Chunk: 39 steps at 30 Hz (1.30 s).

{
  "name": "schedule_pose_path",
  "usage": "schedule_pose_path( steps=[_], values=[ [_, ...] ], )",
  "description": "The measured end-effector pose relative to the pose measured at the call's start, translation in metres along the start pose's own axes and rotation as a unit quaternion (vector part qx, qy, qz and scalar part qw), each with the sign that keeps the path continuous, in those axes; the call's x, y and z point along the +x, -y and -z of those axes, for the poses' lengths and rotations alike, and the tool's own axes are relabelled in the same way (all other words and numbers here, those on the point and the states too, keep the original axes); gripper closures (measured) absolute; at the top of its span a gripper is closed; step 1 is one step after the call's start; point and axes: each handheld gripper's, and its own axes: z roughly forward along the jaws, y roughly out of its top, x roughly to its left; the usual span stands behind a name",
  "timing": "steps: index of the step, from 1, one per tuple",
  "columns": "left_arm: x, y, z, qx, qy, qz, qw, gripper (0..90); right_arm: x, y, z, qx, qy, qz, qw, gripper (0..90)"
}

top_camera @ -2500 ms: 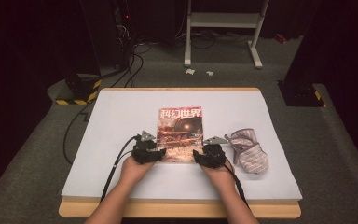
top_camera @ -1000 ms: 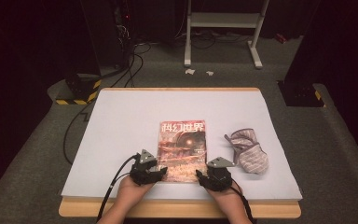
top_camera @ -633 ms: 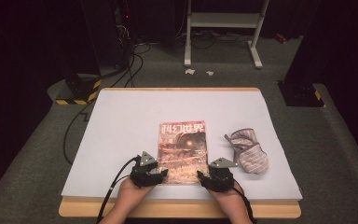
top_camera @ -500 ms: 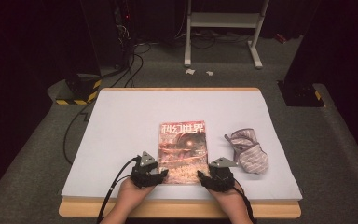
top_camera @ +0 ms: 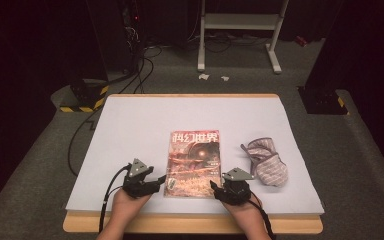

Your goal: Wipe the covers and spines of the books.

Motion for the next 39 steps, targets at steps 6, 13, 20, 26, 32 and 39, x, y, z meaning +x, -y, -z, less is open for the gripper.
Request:
schedule_pose_path(
  steps=[6, 13, 20, 26, 32, 39],
  values=[
    [0.017, 0.003, 0.006, 0.0, -0.027, 0.011, 0.9996, 36.7, -0.019, -0.022, 0.001, -0.016, 0.001, -0.004, 0.9999, 43.9],
    [0.016, 0.004, 0.001, 0.007, -0.029, 0.002, 0.9996, 34.6, -0.033, -0.023, 0.008, -0.036, -0.002, -0.006, 0.9993, 43.1],
    [0.015, 0.004, 0.004, 0.0, -0.026, -0.004, 0.9996, 34.6, -0.056, -0.016, 0.029, -0.065, 0.013, -0.012, 0.9977, 42.3],
    [0.017, 0.005, 0.003, 0.004, -0.031, -0.003, 0.9995, 34.1, -0.077, -0.015, 0.047, -0.076, 0.04, -0.034, 0.9957, 41.4],
    [0.021, 0.006, 0.005, 0.001, -0.036, -0.003, 0.9994, 33.5, -0.093, -0.011, 0.054, -0.073, 0.06, -0.043, 0.9946, 39.9],
    [0.024, 0.006, 0.005, 0.002, -0.041, -0.002, 0.9991, 32.8, -0.111, -0.006, 0.062, -0.065, 0.084, -0.061, 0.9925, 37.0]
  ],
)
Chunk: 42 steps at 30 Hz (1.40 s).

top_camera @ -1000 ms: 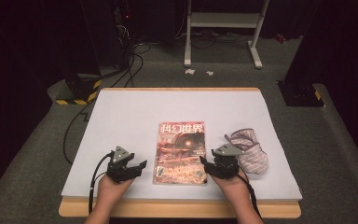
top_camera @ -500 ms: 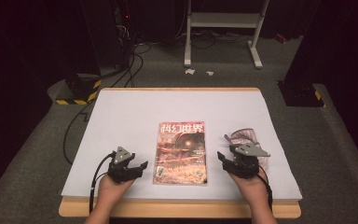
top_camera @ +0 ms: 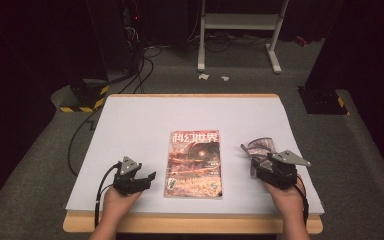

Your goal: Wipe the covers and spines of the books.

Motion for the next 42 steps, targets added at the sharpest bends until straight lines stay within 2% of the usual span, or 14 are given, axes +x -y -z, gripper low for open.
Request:
schedule_pose_path(
  steps=[5, 8, 12, 18, 25, 29, 36, 37, 40, 42],
  values=[
    [0.0, 0.001, -0.001, 0.003, 0.0, 0.0, 1.0, 32.9, -0.011, 0.002, 0.003, 0.004, 0.016, -0.013, 0.9998, 33.1],
    [0.001, 0.001, -0.002, 0.007, -0.002, -0.003, 1.0, 32.7, -0.02, 0.005, 0.002, 0.016, 0.034, -0.02, 0.9991, 29.3],
    [0.001, 0.001, -0.002, 0.005, -0.001, -0.002, 1.0, 32.5, -0.028, 0.009, -0.002, 0.029, 0.041, -0.032, 0.9982, 24.0],
    [0.0, 0.001, -0.002, 0.006, 0.0, -0.002, 1.0, 32.3, -0.032, 0.016, -0.011, 0.052, 0.034, -0.045, 0.9971, 22.5],
    [0.0, 0.002, -0.003, 0.008, 0.002, -0.004, 1.0, 32.3, -0.038, 0.027, -0.025, 0.085, 0.025, -0.066, 0.9938, 20.1],
    [-0.001, 0.002, -0.005, 0.011, 0.003, -0.005, 0.9999, 32.2, -0.035, 0.03, -0.033, 0.104, 0.02, -0.064, 0.9924, 19.2],
    [-0.002, 0.003, -0.006, 0.014, 0.004, -0.008, 0.9999, 32.2, -0.027, 0.033, -0.037, 0.118, 0.033, -0.034, 0.9919, 21.5],
    [-0.002, 0.003, -0.006, 0.016, 0.005, -0.01, 0.9998, 32.2, -0.025, 0.033, -0.037, 0.119, 0.038, -0.024, 0.9919, 24.4],
    [-0.003, 0.003, -0.006, 0.016, 0.006, -0.01, 0.9998, 32.2, -0.023, 0.033, -0.037, 0.119, 0.035, -0.023, 0.992, 27.8],
    [-0.003, 0.002, -0.006, 0.015, 0.006, -0.011, 0.9998, 32.2, -0.021, 0.034, -0.036, 0.114, 0.031, -0.021, 0.9928, 33.1]
  ],
)
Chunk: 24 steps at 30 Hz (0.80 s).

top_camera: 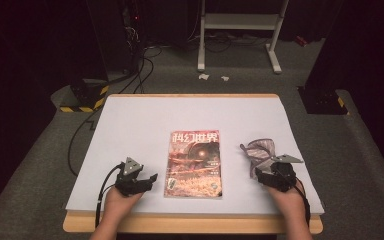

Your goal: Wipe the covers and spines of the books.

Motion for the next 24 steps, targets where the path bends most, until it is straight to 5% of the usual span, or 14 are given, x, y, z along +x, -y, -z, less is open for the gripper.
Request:
schedule_pose_path(
  steps=[13, 24],
  values=[
    [0.0, -0.0008, 0.0011, -0.003, 0.0, -0.003, 1.0, 32.5, 0.0069, 0.0026, 0.0019, -0.01, 0.016, 0.002, 0.9998, 48.4],
    [0.001, -0.0017, 0.0036, -0.007, 0.003, -0.002, 1.0, 32.5, 0.0055, 0.0019, 0.0031, -0.015, 0.015, 0.0, 0.9998, 48.7]
  ],
)
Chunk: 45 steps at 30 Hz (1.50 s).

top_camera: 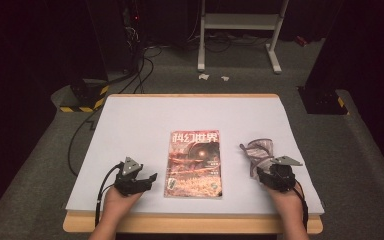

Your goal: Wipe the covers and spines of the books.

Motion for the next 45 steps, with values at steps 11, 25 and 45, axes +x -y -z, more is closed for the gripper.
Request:
schedule_pose_path(
  steps=[11, 25, 45],
  values=[
    [-0.001, 0.0, -0.001, 0.004, -0.004, -0.003, 1.0, 32.6, -0.003, 0.0, 0.002, -0.003, -0.011, 0.0, 0.9999, 57.4],
    [-0.001, 0.0, 0.001, -0.008, -0.004, -0.004, 1.0, 33.0, 0.007, -0.016, 0.038, -0.078, -0.017, 0.008, 0.9968, 58.1],
    [0.005, -0.002, 0.006, -0.02, -0.002, 0.01, 0.9997, 34.2, 0.101, -0.032, 0.061, -0.115, -0.162, 0.09, 0.9759, 57.8]
  ],
)
